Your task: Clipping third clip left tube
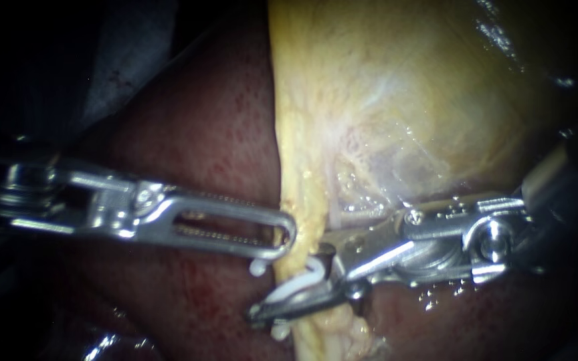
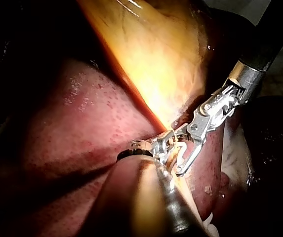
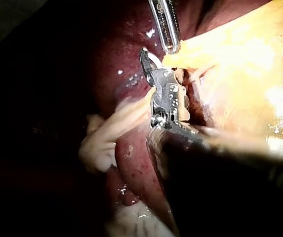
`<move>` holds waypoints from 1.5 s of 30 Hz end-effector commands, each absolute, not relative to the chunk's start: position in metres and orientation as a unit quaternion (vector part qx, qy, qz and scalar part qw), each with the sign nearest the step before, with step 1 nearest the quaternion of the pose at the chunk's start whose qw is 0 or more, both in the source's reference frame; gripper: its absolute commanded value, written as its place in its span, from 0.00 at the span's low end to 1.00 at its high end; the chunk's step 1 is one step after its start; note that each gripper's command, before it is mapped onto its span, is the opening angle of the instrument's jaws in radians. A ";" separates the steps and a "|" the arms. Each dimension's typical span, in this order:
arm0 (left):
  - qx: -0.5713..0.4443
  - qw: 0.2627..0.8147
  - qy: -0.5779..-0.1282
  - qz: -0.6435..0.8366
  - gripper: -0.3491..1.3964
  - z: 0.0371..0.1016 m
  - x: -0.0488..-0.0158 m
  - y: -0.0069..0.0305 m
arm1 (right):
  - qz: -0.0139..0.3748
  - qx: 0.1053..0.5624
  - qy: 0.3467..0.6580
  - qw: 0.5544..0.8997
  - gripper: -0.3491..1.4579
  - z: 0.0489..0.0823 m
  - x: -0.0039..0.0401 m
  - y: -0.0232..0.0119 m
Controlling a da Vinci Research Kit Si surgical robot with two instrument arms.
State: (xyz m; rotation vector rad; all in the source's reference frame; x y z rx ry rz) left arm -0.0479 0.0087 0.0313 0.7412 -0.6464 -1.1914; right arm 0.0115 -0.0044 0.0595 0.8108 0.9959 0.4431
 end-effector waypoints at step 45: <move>0.334 0.716 -0.292 -0.538 0.00 0.0313 -0.0480 0.0086 | 0.255 0.398 0.442 0.763 0.00 0.0602 0.0102 -0.0027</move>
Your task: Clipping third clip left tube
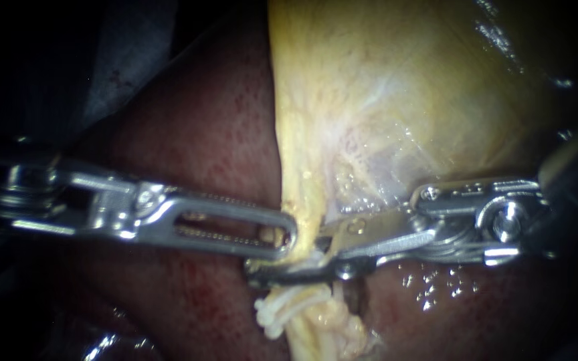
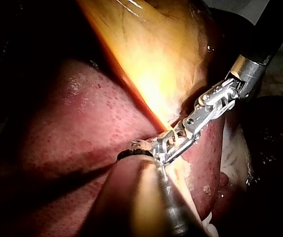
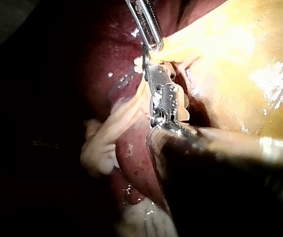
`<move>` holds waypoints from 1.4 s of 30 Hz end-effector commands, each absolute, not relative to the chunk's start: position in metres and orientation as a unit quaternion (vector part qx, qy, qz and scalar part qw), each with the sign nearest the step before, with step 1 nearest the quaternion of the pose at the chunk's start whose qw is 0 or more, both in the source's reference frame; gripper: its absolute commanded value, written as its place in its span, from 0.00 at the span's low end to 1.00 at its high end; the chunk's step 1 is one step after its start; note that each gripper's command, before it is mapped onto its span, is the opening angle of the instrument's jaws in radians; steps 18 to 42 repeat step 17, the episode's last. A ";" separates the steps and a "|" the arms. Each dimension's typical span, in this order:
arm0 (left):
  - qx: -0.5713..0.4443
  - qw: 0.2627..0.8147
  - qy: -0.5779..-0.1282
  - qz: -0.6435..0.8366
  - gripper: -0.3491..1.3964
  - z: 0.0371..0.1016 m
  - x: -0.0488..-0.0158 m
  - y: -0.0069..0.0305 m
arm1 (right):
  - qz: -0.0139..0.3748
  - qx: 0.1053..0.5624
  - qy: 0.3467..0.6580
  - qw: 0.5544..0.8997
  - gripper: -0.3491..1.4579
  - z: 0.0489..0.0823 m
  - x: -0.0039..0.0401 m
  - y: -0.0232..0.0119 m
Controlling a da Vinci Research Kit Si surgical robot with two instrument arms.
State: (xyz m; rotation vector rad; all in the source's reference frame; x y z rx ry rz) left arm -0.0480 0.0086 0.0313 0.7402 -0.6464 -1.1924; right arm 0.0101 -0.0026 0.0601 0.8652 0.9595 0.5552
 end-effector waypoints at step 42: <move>0.334 0.716 -0.292 -0.539 0.00 0.0313 -0.0480 0.0087 | 0.255 0.403 0.438 0.762 0.00 0.0604 0.0101 -0.0031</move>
